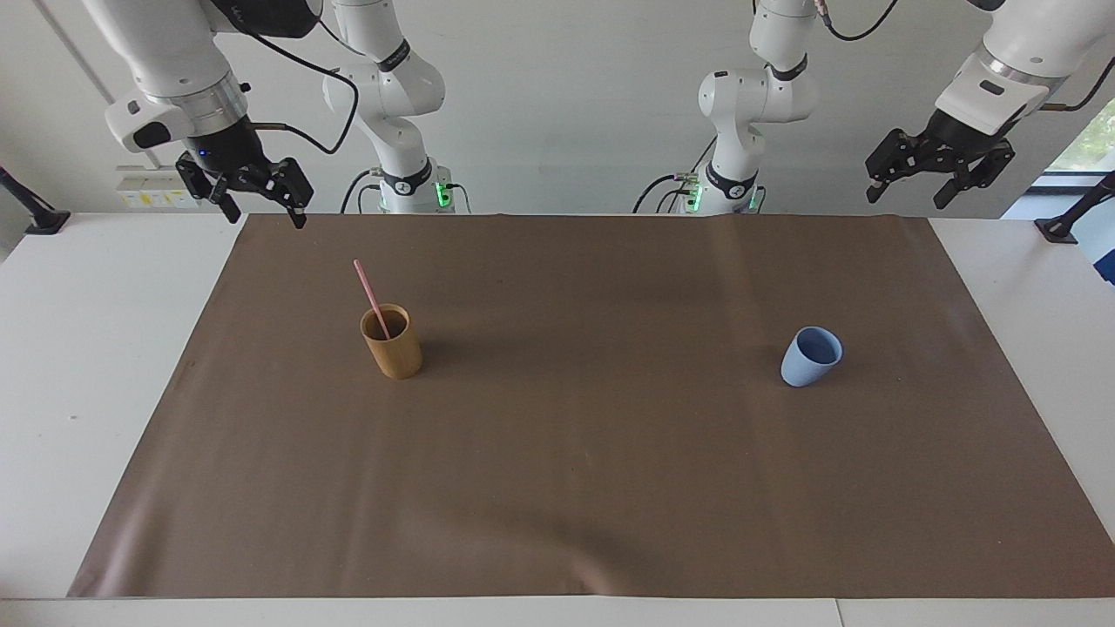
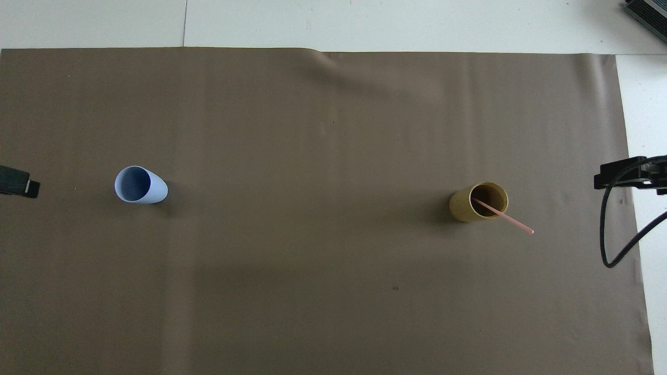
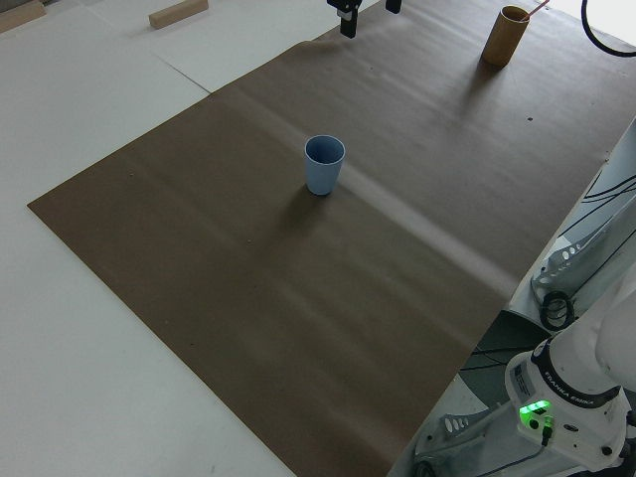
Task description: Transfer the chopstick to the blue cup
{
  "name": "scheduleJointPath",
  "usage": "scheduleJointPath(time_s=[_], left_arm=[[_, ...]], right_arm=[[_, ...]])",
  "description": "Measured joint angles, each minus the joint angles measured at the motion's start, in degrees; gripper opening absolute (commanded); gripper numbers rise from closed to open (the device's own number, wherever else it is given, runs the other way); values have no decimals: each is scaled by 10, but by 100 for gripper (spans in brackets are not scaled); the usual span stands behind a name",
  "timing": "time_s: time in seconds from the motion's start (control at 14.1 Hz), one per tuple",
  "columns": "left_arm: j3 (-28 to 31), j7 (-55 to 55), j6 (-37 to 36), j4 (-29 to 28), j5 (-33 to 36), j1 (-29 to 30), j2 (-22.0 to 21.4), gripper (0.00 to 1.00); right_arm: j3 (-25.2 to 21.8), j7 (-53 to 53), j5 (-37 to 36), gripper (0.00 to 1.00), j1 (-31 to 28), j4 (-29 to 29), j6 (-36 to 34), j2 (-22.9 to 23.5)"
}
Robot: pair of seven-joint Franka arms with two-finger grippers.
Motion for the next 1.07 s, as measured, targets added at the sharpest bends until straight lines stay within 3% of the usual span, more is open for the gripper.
scheduleJointPath(time_s=[1.07], left_arm=[[-3, 0, 8, 0, 0, 0, 0, 100]], right_arm=[[-3, -25, 0, 100, -3, 18, -40, -1]])
